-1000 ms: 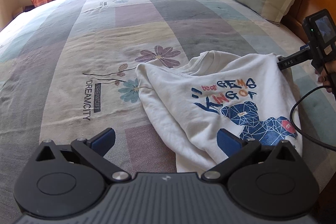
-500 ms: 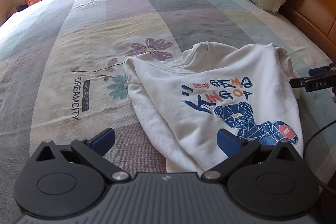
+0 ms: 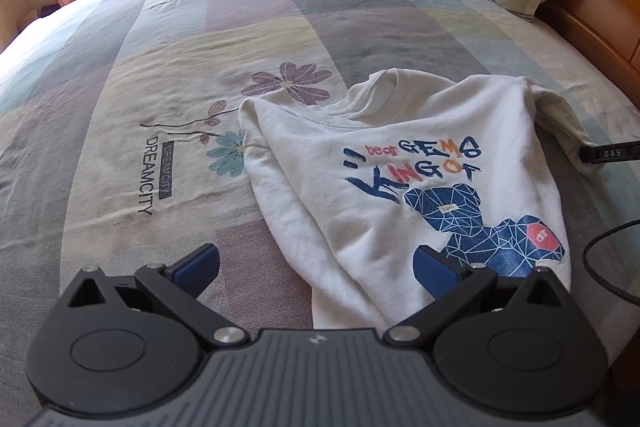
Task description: Fold clothes
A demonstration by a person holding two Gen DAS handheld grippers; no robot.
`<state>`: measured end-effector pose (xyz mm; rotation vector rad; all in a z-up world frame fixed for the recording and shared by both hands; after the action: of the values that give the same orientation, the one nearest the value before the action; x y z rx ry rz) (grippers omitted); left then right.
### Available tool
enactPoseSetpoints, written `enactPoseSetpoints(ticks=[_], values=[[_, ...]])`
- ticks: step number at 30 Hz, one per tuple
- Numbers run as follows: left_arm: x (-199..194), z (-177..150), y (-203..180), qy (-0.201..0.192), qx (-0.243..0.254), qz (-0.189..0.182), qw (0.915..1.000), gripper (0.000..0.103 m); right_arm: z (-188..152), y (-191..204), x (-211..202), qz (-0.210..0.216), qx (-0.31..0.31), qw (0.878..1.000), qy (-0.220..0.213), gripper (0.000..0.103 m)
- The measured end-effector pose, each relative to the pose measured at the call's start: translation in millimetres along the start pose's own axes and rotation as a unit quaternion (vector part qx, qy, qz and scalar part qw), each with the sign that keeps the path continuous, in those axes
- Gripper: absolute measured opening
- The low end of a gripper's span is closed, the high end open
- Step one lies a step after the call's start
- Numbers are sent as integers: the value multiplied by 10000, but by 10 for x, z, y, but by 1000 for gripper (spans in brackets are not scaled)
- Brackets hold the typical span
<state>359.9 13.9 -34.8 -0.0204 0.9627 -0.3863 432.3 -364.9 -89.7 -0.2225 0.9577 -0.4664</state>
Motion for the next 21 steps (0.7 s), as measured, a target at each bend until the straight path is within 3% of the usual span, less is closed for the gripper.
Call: enactPoseSetpoints(ticks=[2, 3, 6, 9, 13, 17, 21], values=[[24, 22, -32, 8, 40, -25, 10000, 102, 27, -294, 39, -569, 196, 9982, -40, 103], [36, 33, -48, 12, 60, -38, 10000, 102, 37, -400, 46, -620, 327, 9975, -40, 103], [78, 65, -122, 35, 145, -86, 9999, 102, 39, -477, 9, -214, 602, 9979, -71, 103], [126, 83, -214, 82, 245, -116, 9996, 102, 27, -213, -7, 264, 311, 9990, -186, 103], [116, 85, -275, 109, 331, -15, 9994, 102, 34, 79, 140, 264, -164, 9993, -206, 103], [80, 66, -225, 109, 223, 65, 9997, 102, 195, -228, 226, 13, 174, 9993, -341, 103], [110, 84, -210, 99, 121, 95, 9998, 102, 441, -808, 313, -643, 788, 9941, -390, 103]])
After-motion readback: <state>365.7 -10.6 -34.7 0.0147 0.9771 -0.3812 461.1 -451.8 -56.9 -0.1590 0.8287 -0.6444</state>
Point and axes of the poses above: each gripper's, at about its wrist camera, not at the fingertips, and x roughly the way its jaws point, y to its left, z to its top, the point moved 8 cm from there along x, roughly the way its jaws point, and after that the axes turned 14 degrees about -z, right-handed, at the moved point
